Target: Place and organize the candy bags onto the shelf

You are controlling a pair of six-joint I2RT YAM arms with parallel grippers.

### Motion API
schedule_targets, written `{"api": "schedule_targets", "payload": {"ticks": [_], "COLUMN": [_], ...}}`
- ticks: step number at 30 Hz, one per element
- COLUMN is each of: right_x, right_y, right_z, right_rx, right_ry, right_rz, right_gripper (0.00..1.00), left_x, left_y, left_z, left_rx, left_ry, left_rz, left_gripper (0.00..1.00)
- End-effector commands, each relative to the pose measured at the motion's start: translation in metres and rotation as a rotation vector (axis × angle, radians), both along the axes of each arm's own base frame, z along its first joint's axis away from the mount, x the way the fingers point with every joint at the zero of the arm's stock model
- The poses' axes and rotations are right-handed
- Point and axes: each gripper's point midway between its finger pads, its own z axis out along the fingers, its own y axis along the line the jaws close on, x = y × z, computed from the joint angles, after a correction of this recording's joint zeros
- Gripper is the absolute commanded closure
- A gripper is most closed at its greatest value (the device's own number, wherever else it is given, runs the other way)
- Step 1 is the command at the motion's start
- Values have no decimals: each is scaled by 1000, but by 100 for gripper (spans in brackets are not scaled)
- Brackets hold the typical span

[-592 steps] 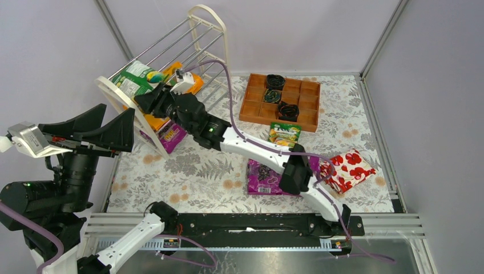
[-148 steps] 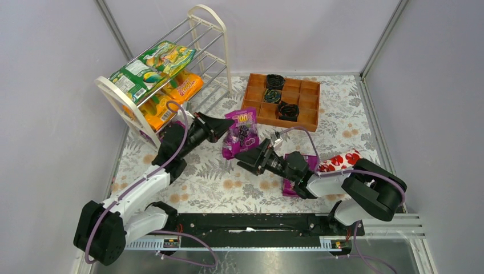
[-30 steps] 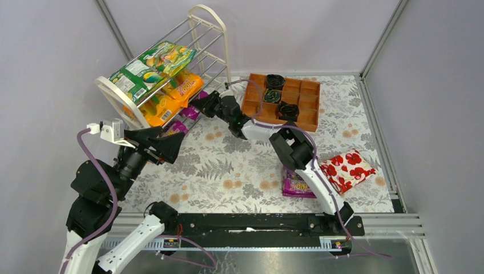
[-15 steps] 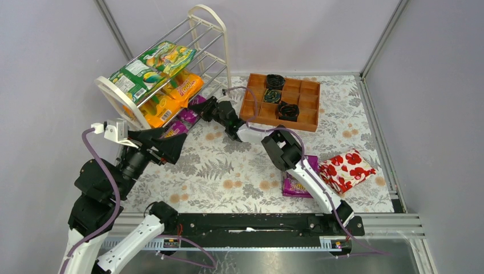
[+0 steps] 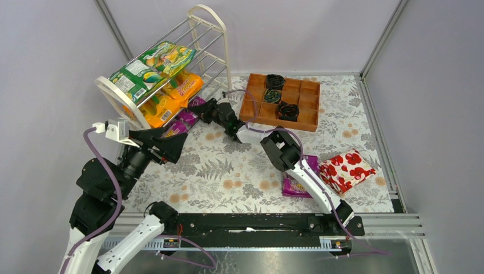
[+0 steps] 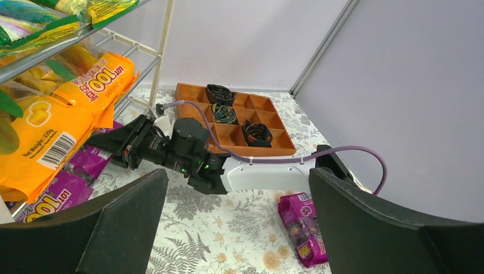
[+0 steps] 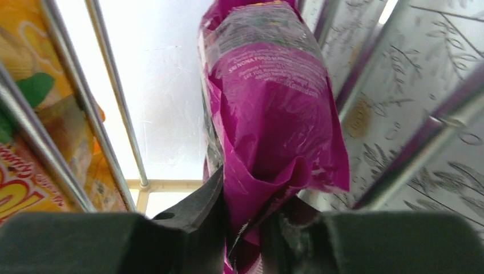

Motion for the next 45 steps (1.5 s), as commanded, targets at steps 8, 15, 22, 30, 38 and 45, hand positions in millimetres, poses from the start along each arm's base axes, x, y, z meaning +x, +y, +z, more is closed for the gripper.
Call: {"api": "schedule_targets", "payload": {"ticks": [8, 15, 22, 30, 38, 45], "right_x": [-45, -97, -203, -278, -300, -313], "right_y": [-9, -42, -129, -304, -421, -451], "right_z": [77, 72, 40, 55, 122, 163], "right_rx": [-41, -135, -407, -936, -1020, -884], "right_ry": [-36, -27, -170, -229, -211, -314], "right_rz": [119, 223, 446, 318, -98, -249], "right_gripper": [23, 5, 0, 0, 0, 0], "left_x": [7, 13, 25, 42, 42, 29], "left_y": [-11, -14, -28, -81, -194, -289], "left_z": [6, 0, -20, -65, -144, -231], "left_rx": [-29, -21, -24, -110, -140, 11], "left_ry": [-8, 12, 56, 199, 488, 822], "left_rz": [-25, -24, -49, -223, -586, -765], "left_gripper": [1, 1, 1, 1, 2, 7]}}
